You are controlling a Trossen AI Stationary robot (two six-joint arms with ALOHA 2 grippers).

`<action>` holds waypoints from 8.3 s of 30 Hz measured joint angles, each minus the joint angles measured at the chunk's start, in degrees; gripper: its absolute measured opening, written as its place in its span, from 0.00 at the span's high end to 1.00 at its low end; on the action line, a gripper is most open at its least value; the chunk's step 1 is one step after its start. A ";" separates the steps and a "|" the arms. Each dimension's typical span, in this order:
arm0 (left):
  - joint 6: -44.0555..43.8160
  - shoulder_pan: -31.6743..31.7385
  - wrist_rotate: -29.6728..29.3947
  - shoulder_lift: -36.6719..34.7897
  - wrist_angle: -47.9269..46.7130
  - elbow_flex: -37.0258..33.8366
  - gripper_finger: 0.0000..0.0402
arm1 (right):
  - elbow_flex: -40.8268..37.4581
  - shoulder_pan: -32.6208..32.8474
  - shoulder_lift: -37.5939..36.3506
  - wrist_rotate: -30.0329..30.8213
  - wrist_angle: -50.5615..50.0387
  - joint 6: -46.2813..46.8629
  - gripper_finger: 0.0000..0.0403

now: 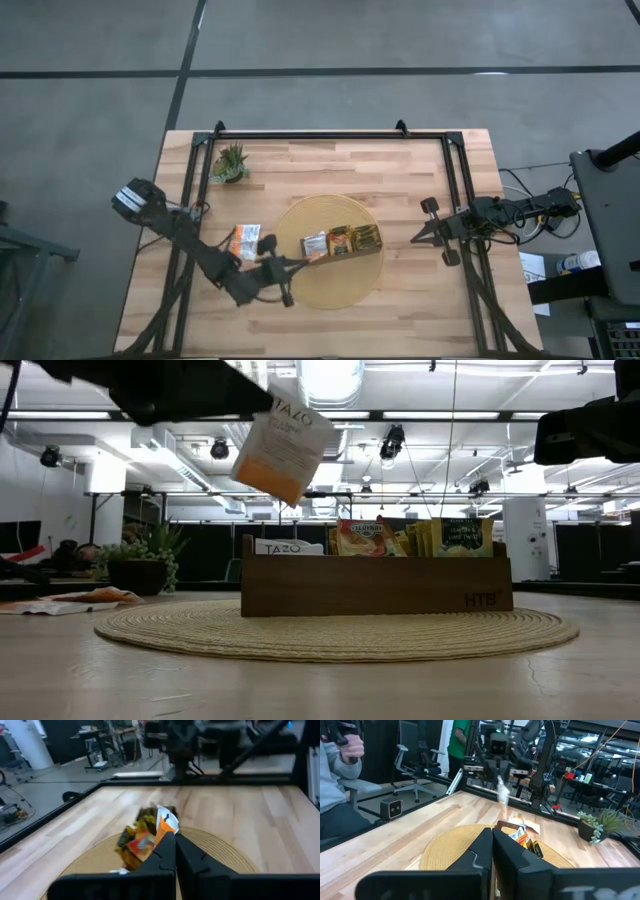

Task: Pick & Place Tea
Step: Put the bottom white tea bag into the left of the wooden organizer, then put the top white tea bag into the left of the wooden organizer

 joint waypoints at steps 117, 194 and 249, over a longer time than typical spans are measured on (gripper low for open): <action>-30.81 -2.42 15.75 -19.04 -47.96 -10.91 0.64 | 0.00 0.00 -0.07 -0.02 0.00 0.00 0.98; -12.56 -7.08 -10.64 -2.53 -30.19 10.34 1.00 | 0.01 -0.01 -0.07 0.00 0.00 0.00 0.98; -3.11 2.74 -4.27 14.28 26.28 -6.00 1.00 | 0.02 -0.02 -0.07 0.00 0.00 0.00 0.98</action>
